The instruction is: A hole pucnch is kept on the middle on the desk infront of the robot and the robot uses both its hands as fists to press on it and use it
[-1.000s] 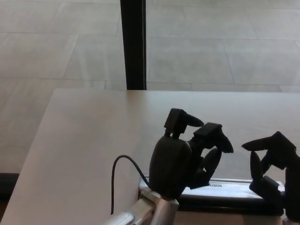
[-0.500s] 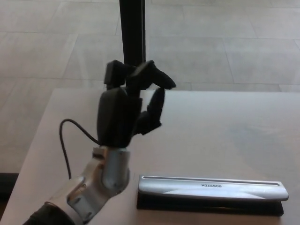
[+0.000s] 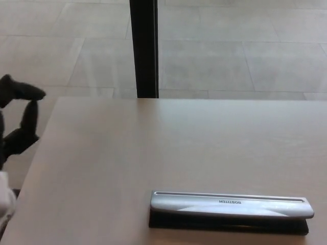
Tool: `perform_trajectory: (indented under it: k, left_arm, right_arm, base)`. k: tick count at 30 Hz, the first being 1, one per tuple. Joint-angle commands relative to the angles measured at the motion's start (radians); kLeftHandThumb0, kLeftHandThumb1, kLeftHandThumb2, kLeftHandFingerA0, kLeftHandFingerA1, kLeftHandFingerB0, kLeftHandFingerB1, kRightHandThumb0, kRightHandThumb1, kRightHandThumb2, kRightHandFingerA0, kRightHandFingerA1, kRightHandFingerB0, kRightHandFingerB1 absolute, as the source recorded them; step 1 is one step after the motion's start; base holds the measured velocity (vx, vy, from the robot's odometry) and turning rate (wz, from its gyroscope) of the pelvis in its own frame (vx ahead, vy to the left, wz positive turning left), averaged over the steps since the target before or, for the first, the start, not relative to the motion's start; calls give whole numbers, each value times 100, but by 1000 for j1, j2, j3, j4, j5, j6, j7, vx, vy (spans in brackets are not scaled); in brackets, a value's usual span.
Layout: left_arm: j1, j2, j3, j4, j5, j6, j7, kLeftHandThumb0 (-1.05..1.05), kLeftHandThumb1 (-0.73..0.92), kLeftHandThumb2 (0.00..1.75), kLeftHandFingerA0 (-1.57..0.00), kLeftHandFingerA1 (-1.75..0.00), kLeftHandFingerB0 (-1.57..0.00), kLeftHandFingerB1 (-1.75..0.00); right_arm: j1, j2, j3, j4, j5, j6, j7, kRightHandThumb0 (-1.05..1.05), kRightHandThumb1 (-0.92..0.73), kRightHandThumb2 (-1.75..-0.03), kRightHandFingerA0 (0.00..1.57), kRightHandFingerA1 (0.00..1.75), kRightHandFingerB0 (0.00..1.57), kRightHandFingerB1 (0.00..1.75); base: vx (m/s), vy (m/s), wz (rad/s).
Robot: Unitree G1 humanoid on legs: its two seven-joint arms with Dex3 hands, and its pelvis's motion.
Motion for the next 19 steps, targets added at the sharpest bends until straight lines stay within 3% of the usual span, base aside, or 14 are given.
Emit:
perform_trajectory:
  k: [1,4,5,7,8,9,11,12,13,14,15,16,17,19]
  left_arm:
    - [481,138,691,347,-604,194,-589,-72,42,87,-123,-162,-110,-118]
    - [486,102,699,461,-596,235,-584,-65,33,99,-129,-151,-112,-119]
    - [494,81,691,498,-579,210,-577,-54,27,99,-140,-141,-110,-115]
    - [493,63,701,520,-576,195,-586,-54,27,99,-140,-141,-110,-115]
    - [498,26,682,540,-546,183,-539,-55,27,101,-143,-141,-103,-102]
    - [482,13,689,559,-547,189,-536,-61,20,103,-130,-153,-109,-120]
    - [463,-4,702,591,-547,196,-536,-61,20,103,-130,-153,-109,-120]
    - [465,-22,697,590,-536,186,-531,-62,17,103,-127,-159,-110,-124]
    - [458,-39,701,599,-531,190,-509,-54,19,101,-146,-149,-104,-113]
    - [455,-68,687,636,-504,173,-494,-51,25,105,-121,-162,-93,-110]
    - [453,-78,685,656,-489,162,-497,-51,25,105,-121,-162,-93,-110]
    - [462,-96,657,696,-449,154,-500,-44,20,101,-136,-141,-93,-99]
    - [468,-105,626,730,-407,153,-502,-51,30,105,-132,-140,-90,-95]
    - [472,-105,601,754,-376,154,-504,-51,30,105,-132,-140,-90,-95]
  right_arm:
    - [174,-105,-632,533,600,350,292,-41,-71,-73,104,174,77,85]
    - [150,-46,-585,601,539,301,226,-39,-67,-79,101,172,86,79]
    - [131,-13,-573,618,525,275,199,-41,-53,-93,107,150,95,90]
    - [120,1,-572,630,512,264,186,-41,-53,-93,107,150,95,90]
    - [97,55,-538,627,480,244,151,-29,-57,-94,90,169,96,86]
    - [82,75,-538,628,483,250,159,-30,-57,-93,86,168,93,90]
    - [64,106,-541,631,485,257,174,-30,-57,-93,86,168,93,90]
    - [58,137,-537,603,488,274,169,-36,-62,-89,57,141,84,91]
    - [53,153,-527,609,472,273,160,-33,-60,-93,62,144,83,86]
    - [40,188,-525,632,466,263,154,-28,-64,-89,54,120,80,80]
    - [36,200,-532,644,464,258,157,-28,-64,-89,54,120,80,80]
    - [28,223,-529,660,456,276,150,-28,-65,-93,45,100,73,78]
    - [18,242,-537,667,464,293,146,-31,-65,-91,42,87,71,78]
    - [11,254,-549,666,476,305,146,-31,-65,-91,42,87,71,78]
  base:
    - [0,0,0]
    - [0,0,0]
    - [0,0,0]
    - [0,0,0]
    - [0,0,0]
    - [0,0,0]
    - [0,0,0]
    - [0,0,0]
    - [0,0,0]
    - [0,0,0]
    - [0,0,0]
    - [0,0,0]
    - [0,0,0]
    - [0,0,0]
